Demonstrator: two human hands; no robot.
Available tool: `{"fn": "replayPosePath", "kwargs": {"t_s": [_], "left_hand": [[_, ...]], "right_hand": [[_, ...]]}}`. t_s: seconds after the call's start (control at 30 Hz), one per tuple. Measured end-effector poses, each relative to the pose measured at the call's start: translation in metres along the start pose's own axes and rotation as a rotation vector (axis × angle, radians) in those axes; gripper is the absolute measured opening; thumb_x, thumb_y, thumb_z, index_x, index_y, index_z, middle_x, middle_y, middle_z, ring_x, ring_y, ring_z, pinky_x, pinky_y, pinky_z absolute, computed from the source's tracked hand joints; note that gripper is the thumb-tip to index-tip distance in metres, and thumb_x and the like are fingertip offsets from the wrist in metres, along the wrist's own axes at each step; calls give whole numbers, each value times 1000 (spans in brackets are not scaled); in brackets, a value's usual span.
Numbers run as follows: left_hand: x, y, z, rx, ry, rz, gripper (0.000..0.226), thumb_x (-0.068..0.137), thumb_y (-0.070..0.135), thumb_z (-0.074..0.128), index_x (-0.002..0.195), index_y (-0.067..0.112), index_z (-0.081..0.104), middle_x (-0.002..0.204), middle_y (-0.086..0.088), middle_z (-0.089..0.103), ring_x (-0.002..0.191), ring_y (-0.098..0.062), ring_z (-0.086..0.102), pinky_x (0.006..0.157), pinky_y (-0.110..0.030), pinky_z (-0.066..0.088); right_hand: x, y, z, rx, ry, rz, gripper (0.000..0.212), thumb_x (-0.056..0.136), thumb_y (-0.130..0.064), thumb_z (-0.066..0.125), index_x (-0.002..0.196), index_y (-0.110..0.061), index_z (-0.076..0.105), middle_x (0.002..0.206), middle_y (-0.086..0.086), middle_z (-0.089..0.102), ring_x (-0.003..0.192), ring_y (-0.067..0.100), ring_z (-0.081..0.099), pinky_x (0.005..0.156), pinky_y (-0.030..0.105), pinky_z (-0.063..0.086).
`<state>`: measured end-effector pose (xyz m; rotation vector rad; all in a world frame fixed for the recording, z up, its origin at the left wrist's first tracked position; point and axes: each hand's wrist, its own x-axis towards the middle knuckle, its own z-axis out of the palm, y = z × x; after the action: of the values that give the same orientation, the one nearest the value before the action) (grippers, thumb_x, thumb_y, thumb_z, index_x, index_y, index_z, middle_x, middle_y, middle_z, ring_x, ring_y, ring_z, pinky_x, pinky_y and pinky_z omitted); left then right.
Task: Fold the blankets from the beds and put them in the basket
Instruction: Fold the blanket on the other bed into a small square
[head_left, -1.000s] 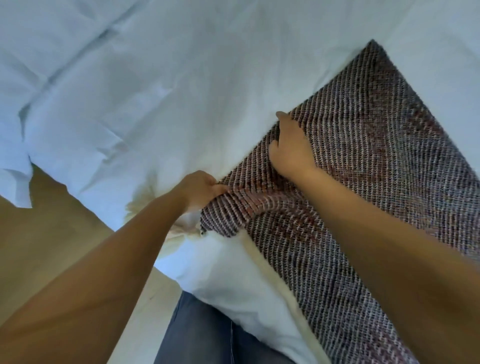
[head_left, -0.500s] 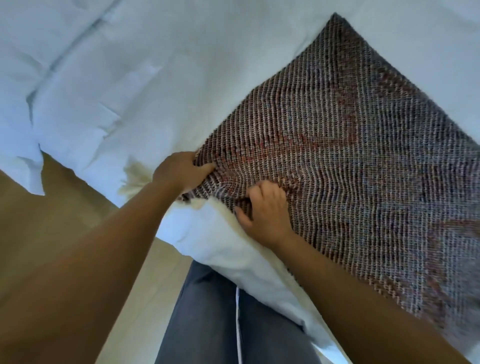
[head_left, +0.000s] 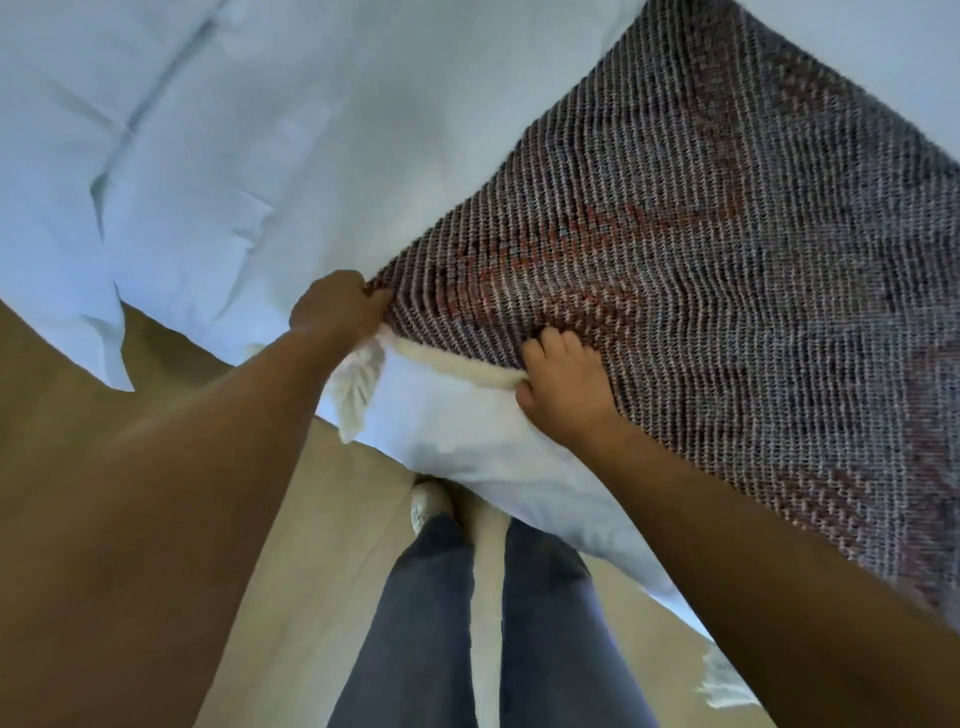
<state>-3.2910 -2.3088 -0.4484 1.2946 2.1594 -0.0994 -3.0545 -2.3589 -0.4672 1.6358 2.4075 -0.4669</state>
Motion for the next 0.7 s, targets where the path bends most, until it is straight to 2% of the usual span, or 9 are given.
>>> {"fn": "replayPosePath", "kwargs": {"t_s": [0.07, 0.13, 0.23, 0.33, 0.4, 0.47, 0.53, 0.6, 0.7], "left_hand": [[-2, 9, 10, 90, 102, 25, 42, 92, 41, 44, 115, 6, 48, 118, -18, 50, 109, -35, 48, 87, -43, 39], [-15, 19, 18, 85, 258, 166, 48, 90, 32, 47, 130, 7, 40, 131, -19, 41, 120, -37, 40, 96, -49, 33], [-51, 24, 38, 106, 344, 669, 52, 79, 21, 59, 128, 7, 48, 128, -18, 50, 118, -35, 46, 98, -48, 32], [-83, 32, 67, 373, 223, 1115, 50, 70, 23, 67, 118, 12, 58, 117, -11, 60, 106, -29, 57, 90, -40, 41], [-91, 42, 86, 531, 86, 1131, 48, 80, 27, 59, 125, 17, 49, 124, -7, 53, 111, -27, 51, 89, -39, 39], [-88, 56, 96, 584, 55, 1003, 43, 89, 28, 49, 129, 20, 38, 128, -6, 45, 115, -26, 43, 89, -39, 35], [-85, 70, 99, 639, 59, 950, 31, 92, 21, 42, 123, 18, 41, 123, -7, 46, 112, -27, 43, 86, -39, 36], [-86, 76, 102, 665, 8, 1045, 25, 92, 19, 39, 116, 14, 45, 116, -6, 50, 106, -26, 48, 82, -38, 39], [-93, 70, 104, 732, -162, 1229, 27, 90, 25, 40, 113, 14, 47, 113, -5, 54, 102, -24, 52, 78, -35, 41]], "right_hand": [[-1, -1, -2, 15, 12, 32, 25, 86, -23, 48, 104, -6, 50, 107, 14, 51, 98, 31, 47, 74, 39, 41], [-6, -4, -4, 47, 55, 58, 23, 86, -23, 49, 100, -6, 51, 102, 14, 53, 94, 32, 49, 69, 39, 42], [-25, -7, -1, 82, 127, 85, 21, 88, -25, 50, 94, -5, 54, 94, 15, 56, 86, 32, 51, 66, 38, 41], [-45, -3, 2, 59, 159, 126, 15, 87, -19, 55, 86, -4, 57, 85, 16, 59, 79, 34, 55, 63, 38, 42], [-56, 2, 3, -15, 153, 153, 18, 80, -24, 64, 85, -6, 60, 82, 13, 61, 75, 31, 58, 60, 34, 44], [-64, 8, 5, -110, 115, 177, 23, 75, -26, 68, 89, -10, 61, 86, 10, 62, 78, 28, 59, 64, 32, 45], [-70, 16, 7, -107, 41, 220, 18, 84, -16, 55, 100, -8, 57, 101, 12, 59, 93, 30, 55, 73, 36, 42], [-79, 25, 9, -1, -4, 231, 19, 89, -16, 44, 103, -6, 54, 105, 15, 58, 96, 33, 54, 70, 37, 37], [-100, 32, 10, 123, 19, 174, 20, 84, -24, 48, 87, -6, 57, 91, 17, 64, 82, 35, 60, 60, 31, 30]]}}
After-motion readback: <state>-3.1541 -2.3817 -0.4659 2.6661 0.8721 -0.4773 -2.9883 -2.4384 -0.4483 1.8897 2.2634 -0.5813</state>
